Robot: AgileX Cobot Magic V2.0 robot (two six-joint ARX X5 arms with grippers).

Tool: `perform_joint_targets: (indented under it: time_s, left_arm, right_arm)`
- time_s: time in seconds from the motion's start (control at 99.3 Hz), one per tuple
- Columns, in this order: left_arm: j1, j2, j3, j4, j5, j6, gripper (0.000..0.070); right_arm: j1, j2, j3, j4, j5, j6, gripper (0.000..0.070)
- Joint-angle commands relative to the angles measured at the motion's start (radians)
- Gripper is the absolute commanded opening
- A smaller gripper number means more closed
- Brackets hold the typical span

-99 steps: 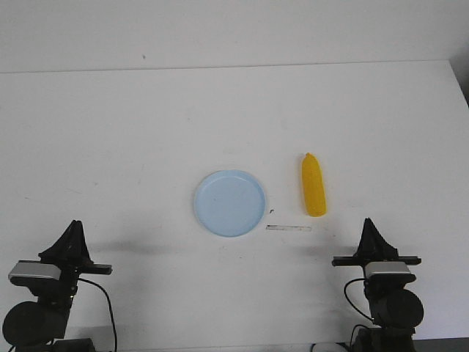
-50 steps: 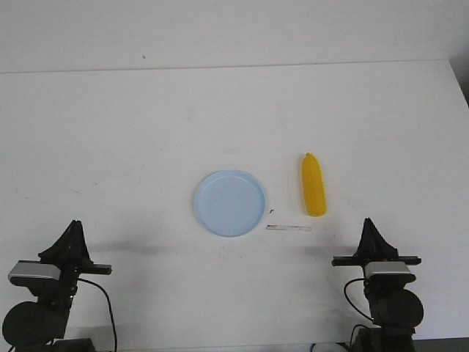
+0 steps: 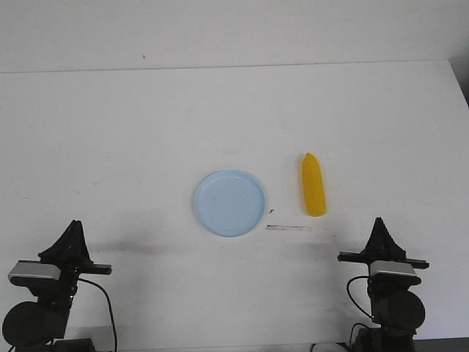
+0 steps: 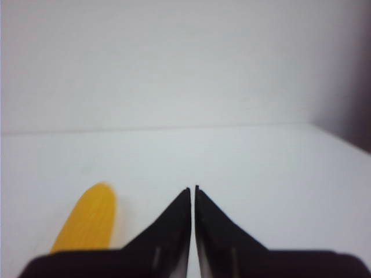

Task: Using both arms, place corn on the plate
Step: 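Reach the right gripper over the yellow corn cob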

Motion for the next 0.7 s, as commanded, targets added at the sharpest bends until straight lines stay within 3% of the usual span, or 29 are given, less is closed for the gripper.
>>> perform_joint_targets:
  time_s: [0.0, 0.181, 0.473, 0.685]
  left_arm:
    - [0.003, -0.002, 0.006, 0.01, -0.005, 0.006, 0.0002]
    - [0.003, -0.002, 0.006, 0.01, -0.005, 0.006, 0.0002]
    - [0.003, -0.002, 0.006, 0.01, -0.005, 0.006, 0.0002]
    - [0.003, -0.002, 0.006, 0.01, -0.005, 0.006, 0.0002]
  right_arm:
    - [0.005, 0.024, 0.037, 0.011, -0.014, -0.008, 0.0008]
    - [0.027, 0.198, 0.138, -0.011, -0.114, -0.008, 0.0007]
    - [0.073, 0.591, 0.348, -0.068, -0.126, -0.007, 0.0007]
    - [0.116, 0.904, 0.6, -0.222, -0.124, 0.021, 0.0006]
